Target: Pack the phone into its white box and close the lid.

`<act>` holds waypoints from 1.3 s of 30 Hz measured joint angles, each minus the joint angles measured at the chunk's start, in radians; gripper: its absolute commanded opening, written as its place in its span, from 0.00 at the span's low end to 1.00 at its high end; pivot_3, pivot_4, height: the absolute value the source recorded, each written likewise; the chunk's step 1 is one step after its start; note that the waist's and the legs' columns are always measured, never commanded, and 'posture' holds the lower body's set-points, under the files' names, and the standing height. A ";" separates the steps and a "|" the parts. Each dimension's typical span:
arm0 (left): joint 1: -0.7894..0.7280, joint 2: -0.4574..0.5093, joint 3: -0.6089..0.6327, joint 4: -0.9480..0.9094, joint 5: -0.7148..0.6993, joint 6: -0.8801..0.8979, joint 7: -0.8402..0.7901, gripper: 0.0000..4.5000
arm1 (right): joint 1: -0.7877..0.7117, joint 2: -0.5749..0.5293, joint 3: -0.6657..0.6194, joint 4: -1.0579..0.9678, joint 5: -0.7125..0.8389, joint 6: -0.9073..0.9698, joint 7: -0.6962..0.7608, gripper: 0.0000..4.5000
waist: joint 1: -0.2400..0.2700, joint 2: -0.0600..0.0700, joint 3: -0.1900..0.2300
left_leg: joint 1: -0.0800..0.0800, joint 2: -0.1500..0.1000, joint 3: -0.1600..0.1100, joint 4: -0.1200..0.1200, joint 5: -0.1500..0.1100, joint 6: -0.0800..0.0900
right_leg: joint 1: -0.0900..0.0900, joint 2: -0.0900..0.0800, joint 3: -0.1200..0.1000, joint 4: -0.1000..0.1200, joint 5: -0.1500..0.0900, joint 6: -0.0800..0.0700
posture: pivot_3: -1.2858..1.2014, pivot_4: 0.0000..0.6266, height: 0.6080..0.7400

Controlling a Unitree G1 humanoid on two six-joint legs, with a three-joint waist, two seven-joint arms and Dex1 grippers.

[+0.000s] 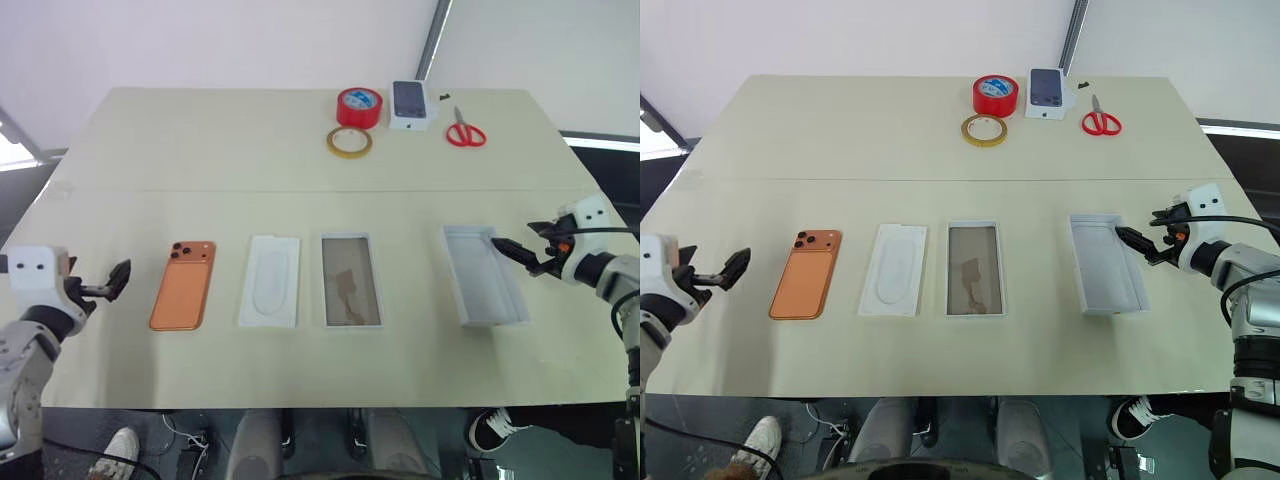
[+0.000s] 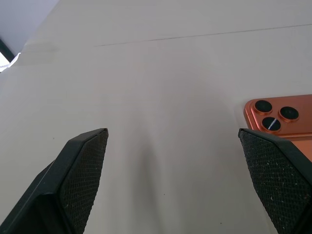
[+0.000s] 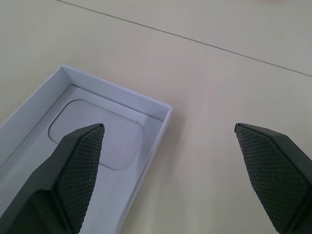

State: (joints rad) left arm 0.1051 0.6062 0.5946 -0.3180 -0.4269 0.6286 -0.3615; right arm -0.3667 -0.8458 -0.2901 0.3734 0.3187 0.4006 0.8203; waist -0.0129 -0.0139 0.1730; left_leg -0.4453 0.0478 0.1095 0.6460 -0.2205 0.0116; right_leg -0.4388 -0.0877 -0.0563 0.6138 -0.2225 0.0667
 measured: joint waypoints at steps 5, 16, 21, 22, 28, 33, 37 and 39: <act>0.012 -0.002 0.001 -0.016 -0.001 0.003 0.000 1.00 | -0.025 0.015 0.013 0.000 -0.001 -0.004 -0.003 0.99 | -0.003 0.000 0.000 | 0.000 0.000 0.000 0.000 0.000 0.000 | 0.000 0.000 0.000 0.000 0.000 0.000 | 0.52 0.24 1.00; 0.006 0.010 -0.009 -0.106 -0.048 0.072 -0.017 1.00 | -0.044 0.096 0.108 -0.237 0.034 0.054 0.021 0.99 | 0.002 0.000 0.000 | 0.000 0.000 0.000 0.001 0.000 0.000 | 0.001 0.000 0.000 0.001 0.000 0.000 | 0.52 0.24 1.00; -0.073 -0.021 -0.115 -0.177 -0.144 0.178 -0.022 1.00 | 0.021 0.130 0.212 -0.460 0.061 0.126 0.049 0.99 | 0.005 0.000 0.000 | 0.000 0.000 -0.001 0.003 0.000 0.000 | 0.002 0.000 0.000 0.001 0.000 0.000 | 0.52 0.24 1.00; -0.085 -0.024 -0.139 -0.199 -0.176 0.214 -0.022 1.00 | 0.028 0.128 0.236 -0.504 0.062 0.137 0.057 0.99 | 0.003 0.000 0.000 | 0.000 0.000 0.000 0.003 0.000 0.000 | 0.002 0.000 0.000 0.001 0.000 0.000 | 0.52 0.24 1.00; -0.169 -0.103 -0.228 -0.291 -0.353 0.492 0.090 1.00 | 0.037 0.132 0.318 -0.651 0.071 0.161 0.079 0.99 | 0.001 -0.001 0.000 | 0.002 0.000 -0.002 0.003 0.002 0.002 | 0.004 0.003 0.000 0.003 0.000 0.000 | 0.52 0.24 1.00; -0.215 -0.187 -0.220 -0.289 -0.435 0.710 0.209 1.00 | 0.032 0.148 0.336 -0.658 0.078 0.166 0.081 0.99 | 0.002 -0.001 0.000 | 0.003 0.000 -0.003 0.005 0.002 0.003 | 0.004 0.006 0.000 0.004 0.000 0.000 | 0.52 0.24 1.00; -0.264 -0.276 -0.184 -0.278 -0.472 0.802 0.279 1.00 | 0.025 0.150 0.362 -0.661 0.076 0.160 0.093 0.99 | 0.004 -0.002 0.000 | 0.003 0.000 -0.003 0.005 0.002 0.003 | 0.005 0.006 -0.001 0.004 0.000 0.001 | 0.52 0.24 1.00; -0.276 -0.333 -0.173 -0.272 -0.483 0.839 0.305 1.00 | 0.027 0.136 0.383 -0.673 0.060 0.153 0.109 0.99 | 0.005 -0.002 0.000 | 0.003 0.000 -0.003 0.006 0.002 0.003 | 0.006 0.006 -0.001 0.004 0.000 0.001 | 0.52 0.24 1.00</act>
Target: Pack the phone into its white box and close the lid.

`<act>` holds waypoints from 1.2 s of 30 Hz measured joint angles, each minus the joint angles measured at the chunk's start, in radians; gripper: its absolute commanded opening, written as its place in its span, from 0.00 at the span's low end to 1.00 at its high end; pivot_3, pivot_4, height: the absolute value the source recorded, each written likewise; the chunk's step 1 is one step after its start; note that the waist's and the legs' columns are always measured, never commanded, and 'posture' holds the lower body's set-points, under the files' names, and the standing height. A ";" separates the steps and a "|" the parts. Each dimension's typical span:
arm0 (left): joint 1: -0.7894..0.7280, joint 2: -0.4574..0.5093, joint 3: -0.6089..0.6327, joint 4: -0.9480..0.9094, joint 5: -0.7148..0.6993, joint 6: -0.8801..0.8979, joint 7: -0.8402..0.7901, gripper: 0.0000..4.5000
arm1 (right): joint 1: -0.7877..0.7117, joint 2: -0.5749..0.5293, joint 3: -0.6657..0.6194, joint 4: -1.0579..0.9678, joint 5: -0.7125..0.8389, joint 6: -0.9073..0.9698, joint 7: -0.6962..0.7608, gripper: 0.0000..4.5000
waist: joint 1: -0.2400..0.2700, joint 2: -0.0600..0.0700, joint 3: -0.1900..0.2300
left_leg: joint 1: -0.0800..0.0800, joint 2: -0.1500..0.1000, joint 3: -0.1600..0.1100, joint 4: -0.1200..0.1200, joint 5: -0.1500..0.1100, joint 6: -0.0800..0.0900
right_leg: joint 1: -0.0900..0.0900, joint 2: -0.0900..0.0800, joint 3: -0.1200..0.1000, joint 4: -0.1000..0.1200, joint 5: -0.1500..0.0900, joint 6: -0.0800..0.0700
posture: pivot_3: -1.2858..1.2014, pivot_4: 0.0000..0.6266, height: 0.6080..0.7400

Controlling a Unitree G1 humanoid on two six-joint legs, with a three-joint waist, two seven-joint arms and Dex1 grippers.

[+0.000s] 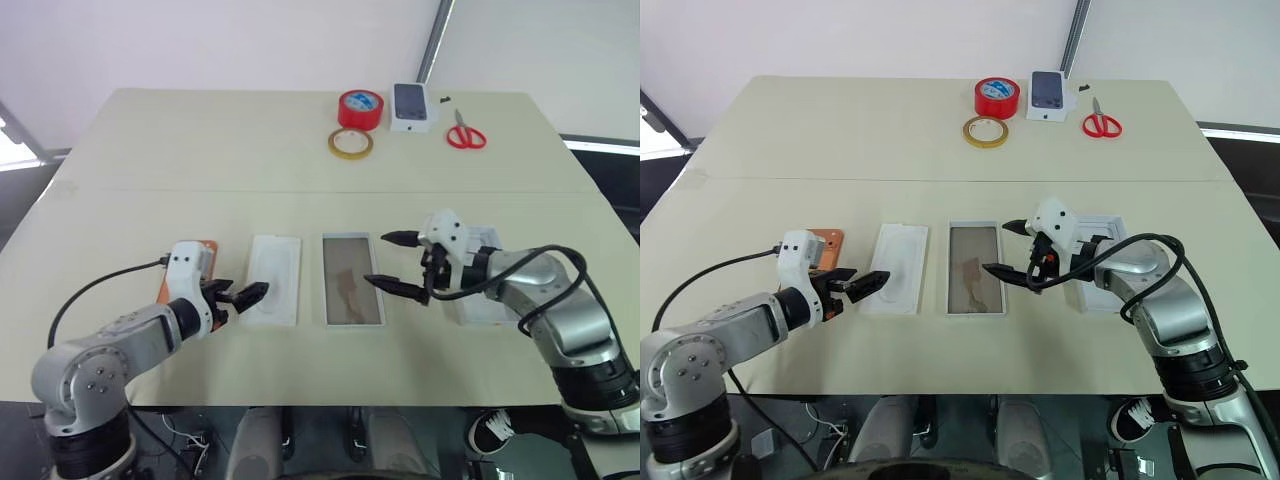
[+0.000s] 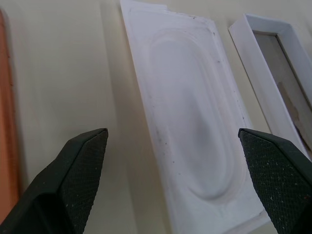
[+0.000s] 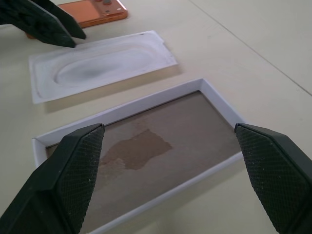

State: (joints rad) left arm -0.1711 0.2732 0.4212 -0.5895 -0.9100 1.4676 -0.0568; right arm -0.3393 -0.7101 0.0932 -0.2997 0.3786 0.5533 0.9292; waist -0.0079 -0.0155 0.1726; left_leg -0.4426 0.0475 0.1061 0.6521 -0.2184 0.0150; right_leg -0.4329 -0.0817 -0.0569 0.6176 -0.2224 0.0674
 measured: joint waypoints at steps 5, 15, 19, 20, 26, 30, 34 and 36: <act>-0.023 -0.067 0.001 0.013 -0.016 0.058 0.019 0.60 | 0.003 -0.040 0.050 -0.040 -0.033 -0.026 0.043 1.00 | 0.002 -0.001 0.000 | 0.001 0.000 -0.001 0.001 0.000 0.000 | 0.001 0.000 0.000 0.000 0.000 0.000 | 0.52 0.24 1.00; -0.068 -0.091 0.034 0.082 -0.012 0.074 0.029 0.02 | 0.057 -0.122 0.190 -0.145 -0.119 -0.060 0.132 1.00 | 0.000 -0.002 -0.001 | 0.001 0.000 -0.001 0.001 0.000 0.000 | 0.001 0.000 0.000 0.000 0.000 0.000 | 0.52 0.24 1.00; -0.079 -0.094 0.051 0.099 -0.010 0.054 0.029 0.00 | 0.058 -0.121 0.260 -0.135 -0.200 -0.090 0.128 0.70 | -0.001 -0.002 -0.001 | 0.000 0.000 -0.001 0.001 0.000 0.000 | 0.001 0.000 0.000 0.000 0.000 0.000 | 0.52 0.24 1.00; -0.084 -0.101 0.069 0.100 -0.014 0.046 0.031 0.00 | 0.058 -0.116 0.269 -0.127 -0.212 -0.093 0.126 0.60 | -0.001 -0.002 -0.001 | 0.000 0.000 -0.002 0.001 0.000 0.000 | 0.001 0.000 0.000 0.000 0.000 0.000 | 0.52 0.24 1.00; -0.130 -0.095 0.153 0.110 -0.044 0.008 0.038 0.00 | 0.011 -0.051 0.317 -0.088 -0.259 -0.086 0.106 0.02 | -0.002 -0.002 -0.001 | 0.000 0.000 -0.001 0.001 0.000 0.000 | 0.000 0.000 0.000 0.000 0.000 0.000 | 0.52 0.24 1.00; -0.144 -0.088 0.182 0.125 -0.061 -0.006 0.048 0.00 | -0.046 -0.015 0.334 -0.072 -0.279 -0.067 0.102 0.02 | 0.000 -0.002 -0.001 | 0.000 0.000 -0.001 0.001 0.000 0.000 | 0.001 0.000 -0.001 0.000 0.000 0.000 | 0.52 0.24 1.00; -0.193 -0.090 0.230 0.154 -0.095 -0.028 0.081 0.00 | -0.110 0.055 0.375 -0.029 -0.310 -0.067 0.094 0.02 | -0.002 -0.002 -0.001 | 0.000 0.000 -0.002 0.001 0.000 0.000 | 0.001 0.000 -0.001 0.000 0.000 0.000 | 0.52 0.24 1.00; -0.217 -0.092 0.241 0.160 -0.113 -0.039 0.098 0.00 | -0.140 0.095 0.397 -0.011 -0.331 -0.069 0.083 0.02 | -0.002 -0.002 -0.001 | 0.000 0.000 -0.001 0.001 0.000 0.000 | 0.001 0.000 -0.001 0.000 0.000 0.000 | 0.52 0.24 1.00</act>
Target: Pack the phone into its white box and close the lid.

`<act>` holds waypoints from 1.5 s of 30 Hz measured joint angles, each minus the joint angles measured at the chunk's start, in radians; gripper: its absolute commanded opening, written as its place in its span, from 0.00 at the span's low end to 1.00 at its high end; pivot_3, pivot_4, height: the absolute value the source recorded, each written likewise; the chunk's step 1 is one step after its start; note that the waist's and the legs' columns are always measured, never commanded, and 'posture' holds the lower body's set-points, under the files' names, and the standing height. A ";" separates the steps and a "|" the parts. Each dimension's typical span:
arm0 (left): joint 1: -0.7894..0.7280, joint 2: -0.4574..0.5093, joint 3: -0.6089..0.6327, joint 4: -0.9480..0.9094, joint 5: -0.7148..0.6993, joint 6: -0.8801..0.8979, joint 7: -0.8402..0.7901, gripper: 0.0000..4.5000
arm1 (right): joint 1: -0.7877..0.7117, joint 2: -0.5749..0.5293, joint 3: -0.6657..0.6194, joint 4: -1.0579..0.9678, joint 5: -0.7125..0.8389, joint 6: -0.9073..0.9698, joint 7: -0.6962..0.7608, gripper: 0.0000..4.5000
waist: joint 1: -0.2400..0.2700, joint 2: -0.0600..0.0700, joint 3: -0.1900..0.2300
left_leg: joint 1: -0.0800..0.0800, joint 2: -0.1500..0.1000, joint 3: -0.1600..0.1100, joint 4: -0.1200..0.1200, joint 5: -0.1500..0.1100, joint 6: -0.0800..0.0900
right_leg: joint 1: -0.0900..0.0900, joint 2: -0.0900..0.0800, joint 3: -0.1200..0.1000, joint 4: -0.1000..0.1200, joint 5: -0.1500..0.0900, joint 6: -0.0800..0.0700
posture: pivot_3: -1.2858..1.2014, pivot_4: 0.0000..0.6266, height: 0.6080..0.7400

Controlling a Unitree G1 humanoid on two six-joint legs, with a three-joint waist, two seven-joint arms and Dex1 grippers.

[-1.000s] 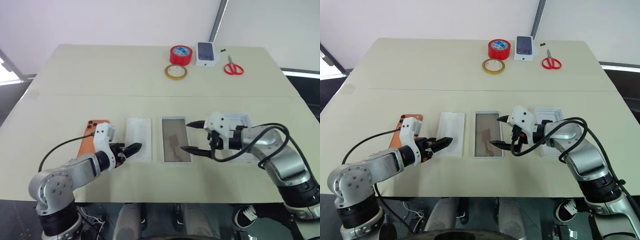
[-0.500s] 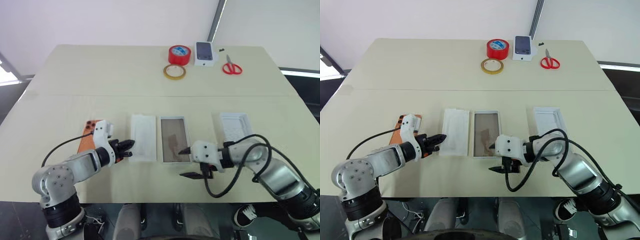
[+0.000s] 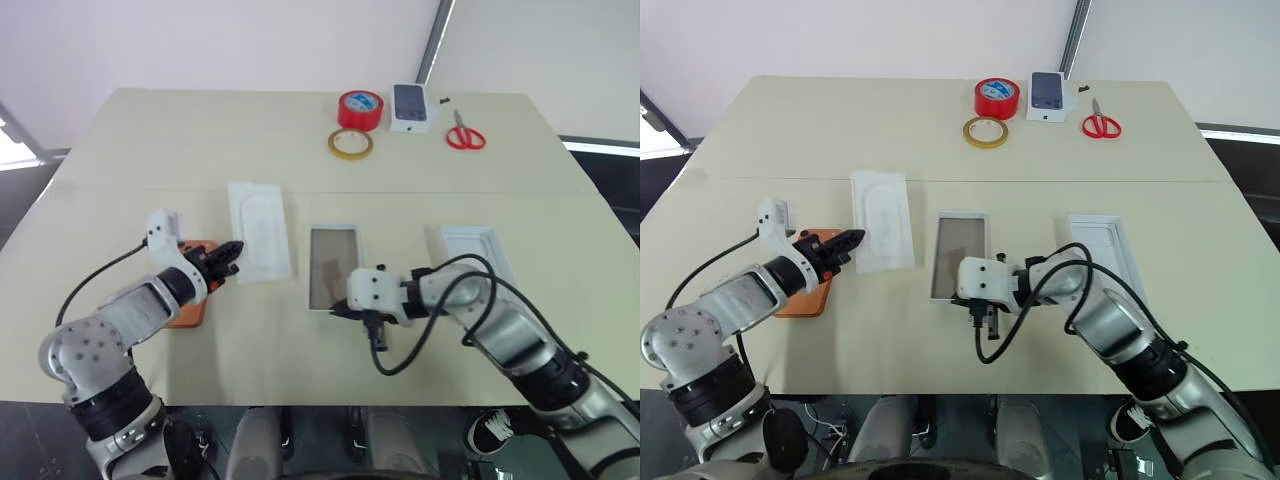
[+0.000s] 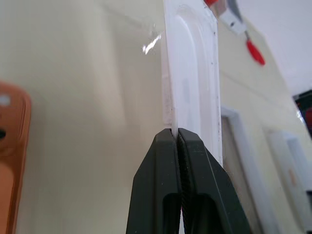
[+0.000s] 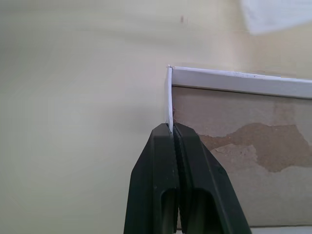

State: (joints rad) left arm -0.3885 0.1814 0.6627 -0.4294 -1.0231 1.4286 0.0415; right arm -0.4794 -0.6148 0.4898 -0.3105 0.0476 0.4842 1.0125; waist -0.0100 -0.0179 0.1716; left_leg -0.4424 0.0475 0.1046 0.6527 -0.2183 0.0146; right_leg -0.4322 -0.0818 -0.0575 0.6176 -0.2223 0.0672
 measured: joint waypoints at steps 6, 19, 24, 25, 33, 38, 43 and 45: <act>-0.017 0.002 0.019 0.026 -0.063 -0.005 0.061 0.00 | -0.069 0.127 0.063 0.116 -0.100 -0.012 -0.079 0.02 | -0.001 -0.001 0.000 | 0.000 0.000 0.000 0.000 0.001 -0.002 | 0.000 0.000 0.000 0.001 0.000 0.000 | 0.52 0.24 1.00; -0.006 0.019 -0.061 0.071 -0.169 -0.025 0.144 0.00 | -0.035 0.004 -0.180 0.072 0.044 0.033 -0.023 0.77 | 0.003 -0.001 0.000 | 0.000 0.000 0.000 -0.001 0.001 -0.002 | 0.000 0.000 0.000 0.001 0.000 0.000 | 0.52 0.24 1.00; -0.027 0.005 -0.179 0.125 -0.173 -0.015 0.163 0.00 | -0.034 -0.034 -0.226 0.119 0.043 0.018 -0.034 0.77 | 0.000 -0.001 0.000 | 0.000 0.000 0.000 -0.001 0.001 -0.002 | 0.000 0.000 0.000 0.001 0.000 0.000 | 0.52 0.24 1.00; -0.036 -0.001 -0.191 0.138 -0.173 -0.015 0.168 0.00 | -0.034 -0.034 -0.227 0.124 0.041 0.012 -0.038 0.77 | 0.000 -0.001 0.000 | 0.000 0.000 0.000 -0.001 0.001 -0.002 | 0.000 0.001 0.000 0.001 0.000 0.000 | 0.52 0.24 1.00; -0.057 -0.026 -0.253 0.187 -0.176 -0.021 0.220 0.07 | -0.035 -0.033 -0.227 0.129 0.036 0.000 -0.067 0.79 | 0.001 -0.001 0.000 | 0.000 0.000 0.000 -0.001 0.001 -0.002 | 0.000 0.001 0.000 0.001 0.000 0.000 | 0.52 0.24 1.00; -0.055 -0.035 -0.258 0.190 -0.191 -0.022 0.236 0.56 | -0.044 -0.032 -0.227 0.142 0.035 0.000 -0.086 0.79 | 0.002 -0.001 0.000 | 0.000 0.000 0.000 0.000 0.001 -0.002 | 0.000 0.001 0.000 0.001 0.000 0.000 | 0.52 0.24 1.00; -0.054 -0.033 -0.255 0.185 -0.242 -0.035 0.252 0.98 | -0.077 -0.019 -0.237 0.171 0.037 0.018 -0.114 0.79 | 0.001 -0.001 0.000 | 0.000 0.000 0.000 0.000 0.002 -0.002 | 0.000 0.001 0.000 0.001 0.000 0.000 | 0.52 0.24 1.00; -0.053 -0.017 -0.255 0.185 -0.255 -0.043 0.259 1.00 | -0.089 -0.004 -0.246 0.178 0.044 0.034 -0.125 0.67 | 0.001 -0.001 0.000 | 0.000 0.000 0.000 -0.001 0.002 -0.002 | 0.000 0.001 0.000 0.001 0.000 0.000 | 0.52 0.24 1.00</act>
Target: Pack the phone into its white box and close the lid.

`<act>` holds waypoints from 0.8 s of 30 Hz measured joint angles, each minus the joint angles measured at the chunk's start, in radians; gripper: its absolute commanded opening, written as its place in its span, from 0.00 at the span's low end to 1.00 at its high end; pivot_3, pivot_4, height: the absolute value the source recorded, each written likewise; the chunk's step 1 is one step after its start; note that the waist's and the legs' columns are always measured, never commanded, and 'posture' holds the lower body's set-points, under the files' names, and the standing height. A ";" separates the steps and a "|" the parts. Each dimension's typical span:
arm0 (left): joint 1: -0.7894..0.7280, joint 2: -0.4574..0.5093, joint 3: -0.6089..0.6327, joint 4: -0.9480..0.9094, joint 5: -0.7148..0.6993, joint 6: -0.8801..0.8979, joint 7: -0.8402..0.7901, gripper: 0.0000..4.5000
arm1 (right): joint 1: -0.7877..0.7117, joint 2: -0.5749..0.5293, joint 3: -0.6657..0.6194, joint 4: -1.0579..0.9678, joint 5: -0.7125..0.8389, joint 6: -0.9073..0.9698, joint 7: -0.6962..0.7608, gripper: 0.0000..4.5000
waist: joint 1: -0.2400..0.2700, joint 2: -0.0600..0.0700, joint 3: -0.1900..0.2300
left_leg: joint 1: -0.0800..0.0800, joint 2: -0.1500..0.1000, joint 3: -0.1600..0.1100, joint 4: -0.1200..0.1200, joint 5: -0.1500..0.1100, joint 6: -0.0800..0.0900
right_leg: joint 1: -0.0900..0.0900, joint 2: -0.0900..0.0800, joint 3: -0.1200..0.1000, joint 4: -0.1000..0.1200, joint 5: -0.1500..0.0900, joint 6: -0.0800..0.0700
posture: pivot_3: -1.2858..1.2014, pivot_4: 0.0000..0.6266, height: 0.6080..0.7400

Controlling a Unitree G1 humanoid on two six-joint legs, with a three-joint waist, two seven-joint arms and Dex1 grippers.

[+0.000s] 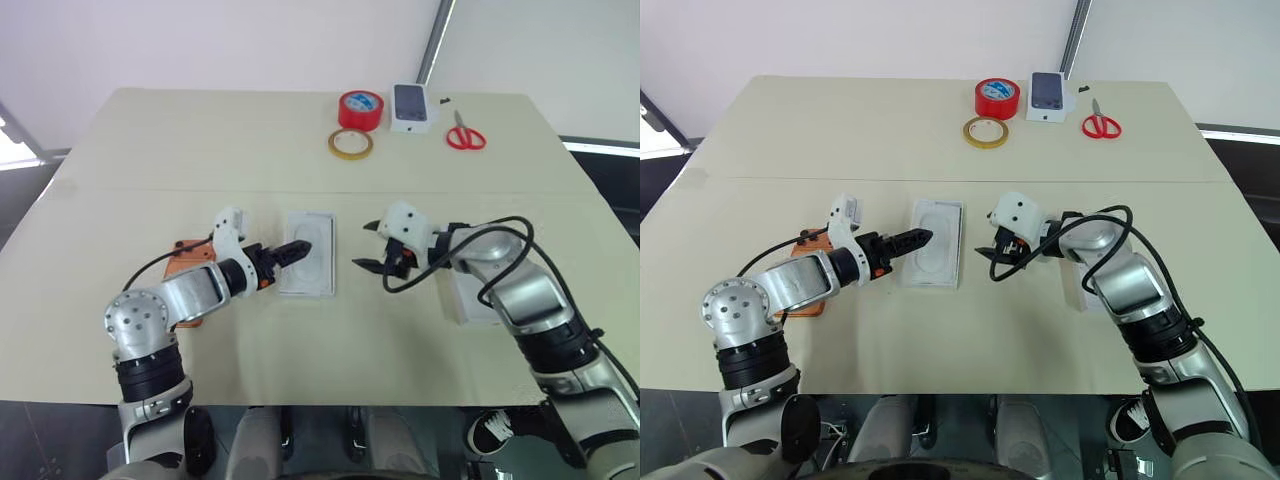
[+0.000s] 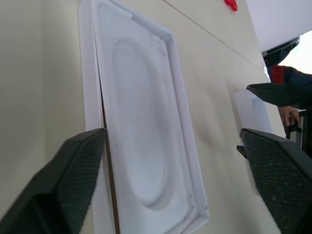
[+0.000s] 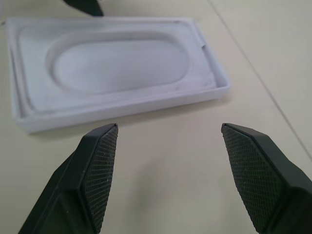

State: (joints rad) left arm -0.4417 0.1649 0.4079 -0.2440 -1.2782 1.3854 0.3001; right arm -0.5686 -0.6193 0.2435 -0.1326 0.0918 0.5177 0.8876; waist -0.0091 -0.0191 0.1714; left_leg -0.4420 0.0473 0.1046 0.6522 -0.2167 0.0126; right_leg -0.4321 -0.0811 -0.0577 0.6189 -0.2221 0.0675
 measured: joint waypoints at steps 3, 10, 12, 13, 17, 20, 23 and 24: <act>0.012 0.069 0.003 -0.009 -0.007 -0.024 -0.015 1.00 | -0.023 0.061 -0.002 0.018 0.002 0.041 -0.036 0.38 | -0.008 0.000 0.000 | 0.000 0.000 0.000 0.000 0.000 -0.001 | -0.001 0.001 0.000 0.001 0.000 0.000 | 0.52 0.24 1.00; 0.145 0.366 -0.044 -0.116 0.185 -0.205 -0.262 1.00 | -0.105 0.223 0.068 0.046 -0.025 0.122 -0.127 0.01 | -0.008 0.000 0.000 | 0.000 0.001 0.001 -0.004 0.002 -0.004 | -0.004 0.001 0.000 0.002 0.000 -0.001 | 0.52 0.24 1.00; 0.191 0.419 -0.067 -0.131 0.256 -0.283 -0.361 1.00 | -0.135 0.282 0.096 0.100 -0.065 0.117 -0.186 0.01 | -0.007 0.000 0.000 | -0.001 0.001 0.001 -0.004 0.001 -0.007 | -0.006 0.000 0.000 0.002 0.000 -0.001 | 0.52 0.24 1.00; 0.213 0.438 -0.077 -0.139 0.283 -0.319 -0.405 1.00 | -0.147 0.305 0.112 0.129 -0.084 0.110 -0.210 0.01 | -0.004 0.000 0.000 | -0.002 0.001 0.001 -0.004 0.001 -0.008 | -0.006 -0.001 0.000 0.001 0.000 -0.001 | 0.52 0.24 1.00; 0.334 0.536 -0.123 -0.181 0.417 -0.478 -0.607 1.00 | -0.213 0.382 0.183 0.303 -0.172 0.072 -0.299 0.01 | -0.011 0.000 0.000 | -0.004 0.000 0.004 -0.007 0.000 -0.008 | -0.011 -0.006 0.001 0.000 0.001 -0.003 | 0.52 0.24 1.00; 0.410 0.588 -0.133 -0.203 0.480 -0.555 -0.728 1.00 | -0.255 0.423 0.184 0.423 -0.208 0.050 -0.341 0.01 | -0.012 0.000 0.000 | -0.006 0.001 0.004 -0.008 0.000 -0.009 | -0.013 -0.007 0.002 0.000 0.001 -0.003 | 0.52 0.24 1.00; 0.466 0.620 -0.131 -0.225 0.507 -0.595 -0.808 1.00 | -0.293 0.461 0.184 0.503 -0.223 0.040 -0.355 0.01 | -0.019 0.001 0.000 | -0.006 0.001 0.004 -0.013 0.002 -0.011 | -0.015 -0.007 0.002 0.000 0.001 -0.003 | 0.52 0.24 1.00; 0.480 0.626 -0.130 -0.233 0.512 -0.605 -0.829 1.00 | -0.301 0.471 0.184 0.519 -0.227 0.037 -0.356 0.01 | -0.021 0.001 0.000 | -0.006 0.001 0.004 -0.015 0.003 -0.012 | -0.015 -0.007 0.002 -0.001 0.001 -0.003 | 0.52 0.24 1.00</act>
State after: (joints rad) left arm 0.0382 0.7906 0.2777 -0.4772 -0.7665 0.7806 -0.5287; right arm -0.8696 -0.1479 0.4274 0.3865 -0.1355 0.5547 0.5317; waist -0.0298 -0.0186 0.1715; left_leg -0.4477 0.0480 0.1086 0.6368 -0.2139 0.0004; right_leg -0.4473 -0.0881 -0.0553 0.6179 -0.2207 0.0641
